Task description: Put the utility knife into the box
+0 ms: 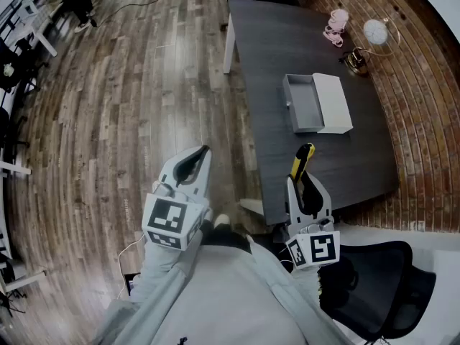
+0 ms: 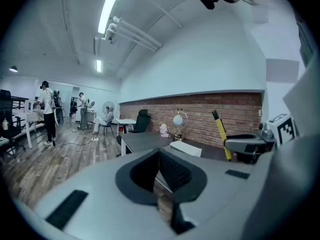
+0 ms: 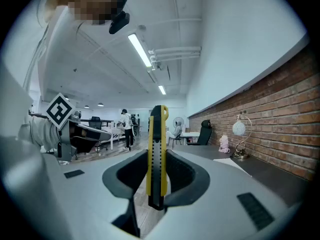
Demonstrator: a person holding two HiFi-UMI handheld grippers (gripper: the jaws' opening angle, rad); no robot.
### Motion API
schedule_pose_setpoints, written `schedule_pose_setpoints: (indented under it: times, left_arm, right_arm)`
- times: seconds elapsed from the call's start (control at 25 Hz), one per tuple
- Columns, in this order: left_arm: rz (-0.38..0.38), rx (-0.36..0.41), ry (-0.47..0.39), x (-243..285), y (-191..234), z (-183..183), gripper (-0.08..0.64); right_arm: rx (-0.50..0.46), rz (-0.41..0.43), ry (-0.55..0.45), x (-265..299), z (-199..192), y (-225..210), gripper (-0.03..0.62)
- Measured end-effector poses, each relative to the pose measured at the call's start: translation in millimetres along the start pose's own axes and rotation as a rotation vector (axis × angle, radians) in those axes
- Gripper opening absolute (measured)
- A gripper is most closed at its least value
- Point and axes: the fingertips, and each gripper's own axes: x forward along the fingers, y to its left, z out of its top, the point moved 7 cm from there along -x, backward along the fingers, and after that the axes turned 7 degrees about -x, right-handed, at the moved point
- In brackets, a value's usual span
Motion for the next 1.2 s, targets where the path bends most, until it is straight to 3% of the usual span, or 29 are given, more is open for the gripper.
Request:
schedule_pose_setpoints:
  times: [0.52, 0.84, 1.2]
  left_arm:
    - [0.03, 0.004, 0.031, 16.1, 1.0, -3.3, 0.02]
    - [-0.027, 0.018, 0.029, 71.8, 63.2, 14.4, 0.02]
    - [-0.126, 0.043, 0.049, 150.9, 146.8, 58.9, 0.02]
  right_arm:
    - [0.044, 0.017, 0.015, 12.3, -16.0, -12.7, 0.127]
    - [0.043, -0.011, 0.03, 91.1, -12.6, -11.1, 0.128]
    - [0.05, -0.11, 0.045, 189.0, 12.6, -16.9, 0.127]
